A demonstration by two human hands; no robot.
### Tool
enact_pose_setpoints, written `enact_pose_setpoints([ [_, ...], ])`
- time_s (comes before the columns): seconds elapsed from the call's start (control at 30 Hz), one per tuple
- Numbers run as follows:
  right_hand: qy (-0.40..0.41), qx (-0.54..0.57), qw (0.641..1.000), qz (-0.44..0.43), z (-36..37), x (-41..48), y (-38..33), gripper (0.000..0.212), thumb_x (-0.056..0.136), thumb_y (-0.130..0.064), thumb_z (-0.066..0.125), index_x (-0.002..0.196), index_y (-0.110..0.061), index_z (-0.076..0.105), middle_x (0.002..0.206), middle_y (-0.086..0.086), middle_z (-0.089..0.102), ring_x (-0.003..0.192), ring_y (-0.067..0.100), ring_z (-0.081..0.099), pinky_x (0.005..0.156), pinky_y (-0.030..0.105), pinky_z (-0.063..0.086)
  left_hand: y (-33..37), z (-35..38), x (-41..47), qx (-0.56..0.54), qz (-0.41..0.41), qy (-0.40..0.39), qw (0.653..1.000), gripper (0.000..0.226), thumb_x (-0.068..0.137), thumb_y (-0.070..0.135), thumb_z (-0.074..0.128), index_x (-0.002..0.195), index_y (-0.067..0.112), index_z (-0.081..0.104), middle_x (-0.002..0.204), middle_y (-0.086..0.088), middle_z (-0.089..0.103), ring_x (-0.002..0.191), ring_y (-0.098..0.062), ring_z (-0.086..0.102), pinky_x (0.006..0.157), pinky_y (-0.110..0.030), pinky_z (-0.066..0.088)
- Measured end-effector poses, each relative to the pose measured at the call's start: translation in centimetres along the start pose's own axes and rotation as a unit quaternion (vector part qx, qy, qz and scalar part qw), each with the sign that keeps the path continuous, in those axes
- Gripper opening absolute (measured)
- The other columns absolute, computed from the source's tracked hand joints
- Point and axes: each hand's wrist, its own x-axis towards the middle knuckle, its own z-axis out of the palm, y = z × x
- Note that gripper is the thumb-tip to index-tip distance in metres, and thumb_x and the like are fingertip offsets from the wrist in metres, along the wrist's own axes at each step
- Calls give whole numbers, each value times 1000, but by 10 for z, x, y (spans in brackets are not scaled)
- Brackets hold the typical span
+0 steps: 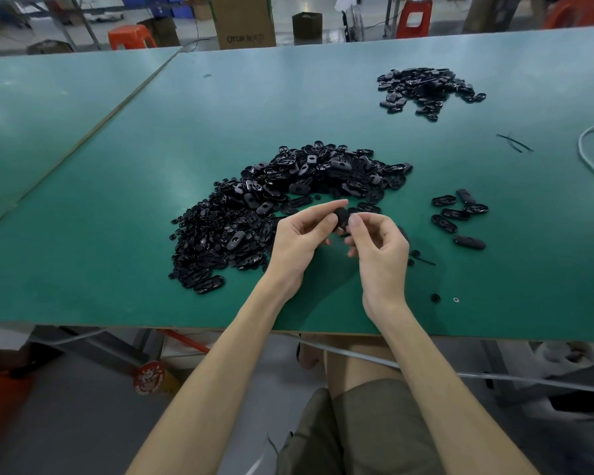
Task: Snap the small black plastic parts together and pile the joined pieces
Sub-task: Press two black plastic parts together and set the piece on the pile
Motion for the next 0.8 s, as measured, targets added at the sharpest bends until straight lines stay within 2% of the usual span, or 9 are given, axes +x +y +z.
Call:
enact_pose_setpoints([
  [0.17, 7, -5, 1000, -3, 1, 1, 0, 4, 99, -21, 70, 99, -18, 72, 80, -6, 73, 75, 7, 66, 63, 22, 52, -1, 3, 0, 41, 15, -6, 999, 22, 95, 3, 70, 117, 4, 74, 102, -3, 79, 90, -7, 70, 77, -16, 50],
  [0.5, 33, -8, 999, 5, 0, 1, 1, 10, 99, -23, 71, 96, -13, 73, 73, -5, 70, 63, 9, 59, 64, 23, 52, 0, 4, -1, 38, 18, -15, 999, 21, 93, 1, 72, 112, 7, 77, 103, -4, 80, 94, -10, 73, 80, -18, 53],
  [0.8, 19, -47, 999, 7, -1, 1, 2, 8, 99, -22, 70, 91, -19, 73, 73, -9, 72, 60, 4, 58, 64, 20, 51, -1, 6, -1, 73, 27, 6, 997, 20, 93, -8, 67, 109, 1, 76, 99, -2, 79, 91, -11, 74, 85, -21, 55],
])
